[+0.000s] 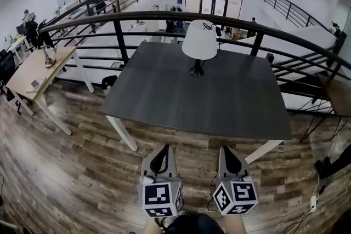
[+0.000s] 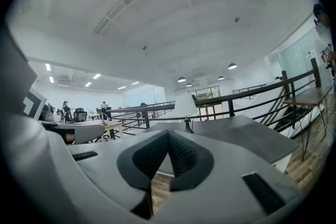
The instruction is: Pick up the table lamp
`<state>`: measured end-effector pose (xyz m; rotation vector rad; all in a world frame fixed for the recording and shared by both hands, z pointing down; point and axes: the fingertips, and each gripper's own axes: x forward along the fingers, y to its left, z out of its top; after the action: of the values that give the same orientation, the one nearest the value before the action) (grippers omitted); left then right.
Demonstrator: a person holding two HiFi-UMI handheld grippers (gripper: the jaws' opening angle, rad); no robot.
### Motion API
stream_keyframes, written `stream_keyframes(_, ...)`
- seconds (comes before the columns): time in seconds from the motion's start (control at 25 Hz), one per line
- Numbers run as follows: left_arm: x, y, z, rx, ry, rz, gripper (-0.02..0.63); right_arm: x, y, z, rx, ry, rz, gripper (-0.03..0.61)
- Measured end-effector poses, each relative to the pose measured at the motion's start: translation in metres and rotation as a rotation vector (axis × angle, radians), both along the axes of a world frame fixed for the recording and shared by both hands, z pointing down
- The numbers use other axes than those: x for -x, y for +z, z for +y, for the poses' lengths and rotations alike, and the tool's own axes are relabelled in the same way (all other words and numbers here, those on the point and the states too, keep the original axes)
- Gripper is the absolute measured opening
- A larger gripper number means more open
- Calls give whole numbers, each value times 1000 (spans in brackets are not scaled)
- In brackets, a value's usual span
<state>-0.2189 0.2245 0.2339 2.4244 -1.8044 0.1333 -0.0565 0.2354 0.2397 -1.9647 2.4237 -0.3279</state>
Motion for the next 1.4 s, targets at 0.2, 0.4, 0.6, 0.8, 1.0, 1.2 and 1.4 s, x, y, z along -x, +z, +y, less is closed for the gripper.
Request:
stream_keyframes(0.2, -6, 11, -19, 25, 10, 9, 26, -3, 7, -18, 18, 7, 6, -9)
stream_keyframes(0.4, -7, 20, -42, 44, 1, 6, 26, -4, 16, -43, 36, -1, -3, -9)
stream_keyframes(0.6, -4, 26, -74, 48, -29, -2, 26, -2, 25, -80, 44, -29, -11, -9)
stream_keyframes(0.8, -10, 27, -118, 53, -48, -4, 26, -6, 25, -129, 44, -52, -21, -9)
stream_keyframes(1.0, -28, 22, -165, 34, -51, -5, 26, -17, 19, -180, 29, -66, -20, -9)
stream_keyframes(1.2, -42, 22, -212, 39, -59, -4, 26, -30, 20, -227, 33, -81, -17, -9)
stream_keyframes(1.4, -60, 18, -262, 31, -70, -8, 26, -49, 20, -279, 34, -94, -22, -9)
